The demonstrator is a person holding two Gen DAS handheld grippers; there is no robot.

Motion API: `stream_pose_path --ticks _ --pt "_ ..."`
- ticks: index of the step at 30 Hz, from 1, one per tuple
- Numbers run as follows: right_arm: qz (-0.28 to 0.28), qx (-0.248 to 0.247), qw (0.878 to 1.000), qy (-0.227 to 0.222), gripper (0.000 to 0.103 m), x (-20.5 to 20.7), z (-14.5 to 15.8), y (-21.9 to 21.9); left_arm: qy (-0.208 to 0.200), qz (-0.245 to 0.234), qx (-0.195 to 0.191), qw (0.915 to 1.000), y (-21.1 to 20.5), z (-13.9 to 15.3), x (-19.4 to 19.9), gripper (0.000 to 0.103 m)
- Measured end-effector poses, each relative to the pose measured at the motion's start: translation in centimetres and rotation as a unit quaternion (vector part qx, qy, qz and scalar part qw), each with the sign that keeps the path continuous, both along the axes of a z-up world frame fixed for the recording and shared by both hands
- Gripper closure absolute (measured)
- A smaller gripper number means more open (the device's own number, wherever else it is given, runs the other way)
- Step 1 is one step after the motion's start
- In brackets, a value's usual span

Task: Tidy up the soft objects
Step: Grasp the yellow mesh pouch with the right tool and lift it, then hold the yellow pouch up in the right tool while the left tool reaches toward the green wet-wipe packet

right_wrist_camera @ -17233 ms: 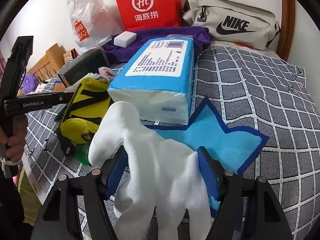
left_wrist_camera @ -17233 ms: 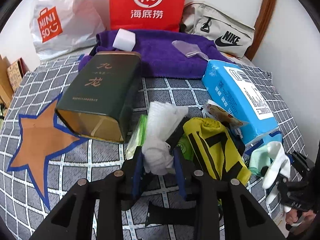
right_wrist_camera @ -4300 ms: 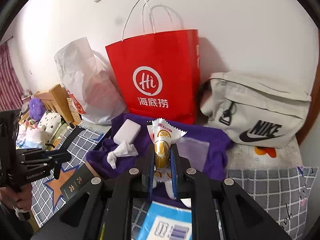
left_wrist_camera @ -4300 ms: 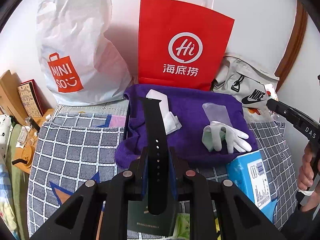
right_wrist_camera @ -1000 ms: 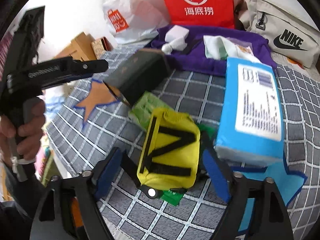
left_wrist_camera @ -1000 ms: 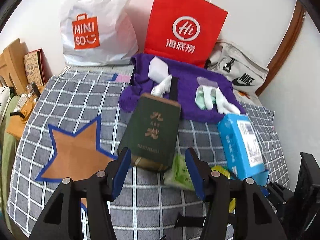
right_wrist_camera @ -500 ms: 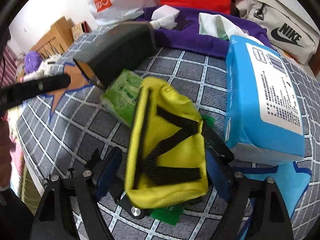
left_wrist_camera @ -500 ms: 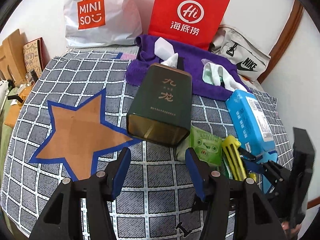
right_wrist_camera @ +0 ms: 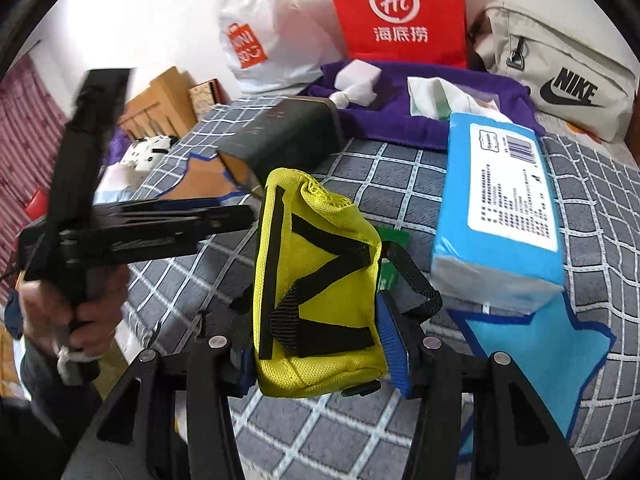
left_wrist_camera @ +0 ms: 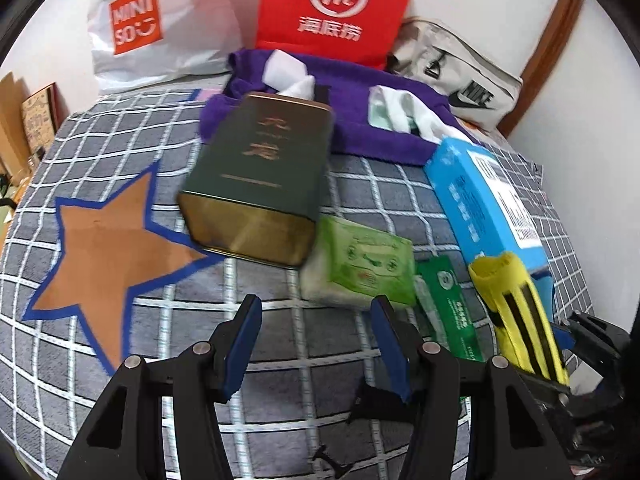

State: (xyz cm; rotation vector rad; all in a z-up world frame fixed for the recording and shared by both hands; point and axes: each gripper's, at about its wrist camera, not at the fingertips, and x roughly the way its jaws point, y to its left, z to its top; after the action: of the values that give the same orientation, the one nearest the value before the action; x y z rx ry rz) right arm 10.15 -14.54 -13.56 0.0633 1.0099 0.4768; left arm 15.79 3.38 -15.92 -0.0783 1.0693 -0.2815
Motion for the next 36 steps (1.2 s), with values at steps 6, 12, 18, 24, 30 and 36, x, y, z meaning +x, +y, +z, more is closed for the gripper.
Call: stream_pose_path --ticks 6,12,18,24,30,36 --pt "-0.004 0.011 1.000 -0.006 0.052 -1.9 -0.1 -3.0 -0.010 -0.006 0.021 0.9997 -2.3 -0.7 0.1 0.035" --pt "-0.026 -0.015 1.000 -0.009 0.052 -3.2 -1.3 -6.0 -0.003 -0.008 0.028 0.9996 -3.7 -1.7 0.5 0.034" --pt "-0.060 -0.025 0.998 -0.003 0.052 -3.0 -2.5 -8.4 -0.007 0.008 0.052 0.9986 -4.5 -2.2 1.1 0.032" --pt "-0.052 -0.024 0.998 0.006 0.052 -2.8 -3.8 -8.1 -0.018 0.011 0.092 0.9956 -5.6 -2.7 1.3 0.030" --pt "-0.050 -0.026 0.998 0.008 0.052 -2.8 -4.1 -7.6 -0.023 0.015 0.095 0.9951 -5.9 -3.1 1.2 0.030" --pt "-0.054 -0.029 0.998 0.007 0.052 -3.1 -4.0 -7.5 -0.025 -0.002 0.062 0.9978 -5.4 -2.6 0.3 0.047"
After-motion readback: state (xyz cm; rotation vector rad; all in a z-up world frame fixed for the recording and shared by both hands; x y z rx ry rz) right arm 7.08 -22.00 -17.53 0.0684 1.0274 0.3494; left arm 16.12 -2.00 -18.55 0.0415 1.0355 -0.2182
